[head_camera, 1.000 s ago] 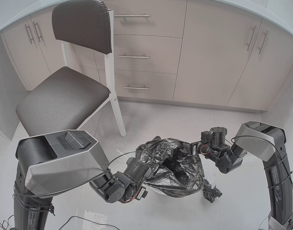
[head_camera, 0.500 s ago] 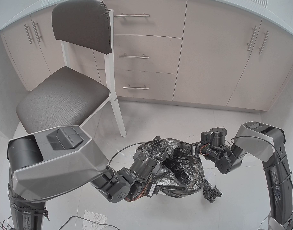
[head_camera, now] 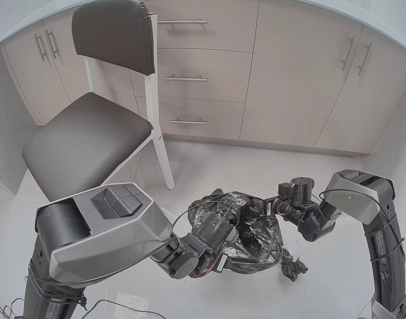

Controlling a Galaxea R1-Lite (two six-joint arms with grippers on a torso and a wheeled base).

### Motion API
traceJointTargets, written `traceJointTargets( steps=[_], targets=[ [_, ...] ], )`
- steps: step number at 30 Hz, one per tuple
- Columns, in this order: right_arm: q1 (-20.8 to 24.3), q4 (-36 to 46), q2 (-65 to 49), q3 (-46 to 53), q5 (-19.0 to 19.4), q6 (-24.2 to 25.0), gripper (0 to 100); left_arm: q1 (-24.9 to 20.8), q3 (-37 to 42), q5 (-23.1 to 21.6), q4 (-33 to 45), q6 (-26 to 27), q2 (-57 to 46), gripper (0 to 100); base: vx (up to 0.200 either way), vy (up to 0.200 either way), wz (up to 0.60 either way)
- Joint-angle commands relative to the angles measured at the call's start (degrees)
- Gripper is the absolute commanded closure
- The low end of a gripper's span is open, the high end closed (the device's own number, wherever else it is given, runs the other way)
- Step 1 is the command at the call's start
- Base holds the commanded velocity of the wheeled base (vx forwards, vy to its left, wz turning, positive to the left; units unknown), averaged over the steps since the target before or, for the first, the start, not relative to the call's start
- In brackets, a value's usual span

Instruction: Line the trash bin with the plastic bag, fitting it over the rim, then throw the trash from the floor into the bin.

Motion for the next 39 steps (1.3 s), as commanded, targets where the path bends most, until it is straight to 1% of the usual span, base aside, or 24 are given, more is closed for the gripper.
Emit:
traceJointTargets(
  steps=[1, 8, 11, 12, 13, 14, 27, 31, 37, 39],
  targets=[
    [0.0, -0.1, 0.2, 0.1, 0.0, 0.0, 0, 0.0, -1.9, 0.3, 0.2, -0.1, 2.4, 0, 0.0, 0.0, 0.0],
    [0.0, -0.2, 0.5, 0.0, 0.0, 0.0, 0, 0.0, -2.7, 2.5, 0.2, 0.0, 3.7, 0, 0.0, 0.0, 0.0],
    [0.0, -0.2, 0.5, 0.0, 0.0, 0.0, 0, 0.0, -2.6, 4.7, 0.2, 0.3, 4.4, 0, 0.0, 0.0, 0.0],
    [0.0, -0.2, 0.5, 0.0, 0.0, 0.0, 0, 0.0, -2.6, 4.7, 0.2, 0.3, 4.4, 0, 0.0, 0.0, 0.0],
    [0.0, -0.3, 0.5, 0.0, 0.0, 0.0, 0, 0.0, -2.7, 6.3, -0.1, 0.5, 4.9, 0, 0.0, 0.0, 0.0],
    [0.0, -0.3, 0.5, 0.0, 0.0, 0.0, 0, 0.0, -2.7, 6.8, -0.1, 0.6, 5.1, 0, 0.0, 0.0, 0.0],
    [-0.1, -0.3, 0.6, -0.2, 0.1, 0.0, 0, -1.6, -0.5, 6.5, 0.3, 1.0, 4.0, 0, 0.0, 0.0, 0.0],
    [-0.1, -0.3, 0.6, -0.2, 0.1, 0.0, 0, -1.8, 0.4, 6.1, 1.7, 2.8, 3.5, 0, 0.0, 0.0, 0.0],
    [-0.1, -0.3, 0.7, -0.2, 0.1, 0.0, 0, -1.4, -0.3, 6.1, 2.7, 3.3, 4.1, 0, 0.0, 0.0, 0.0],
    [-0.1, -1.0, 0.8, -0.2, 0.0, 0.0, 0, -1.2, -1.2, 6.1, 4.1, 3.3, 4.3, 0, 0.0, 0.0, 0.0]
  ],
)
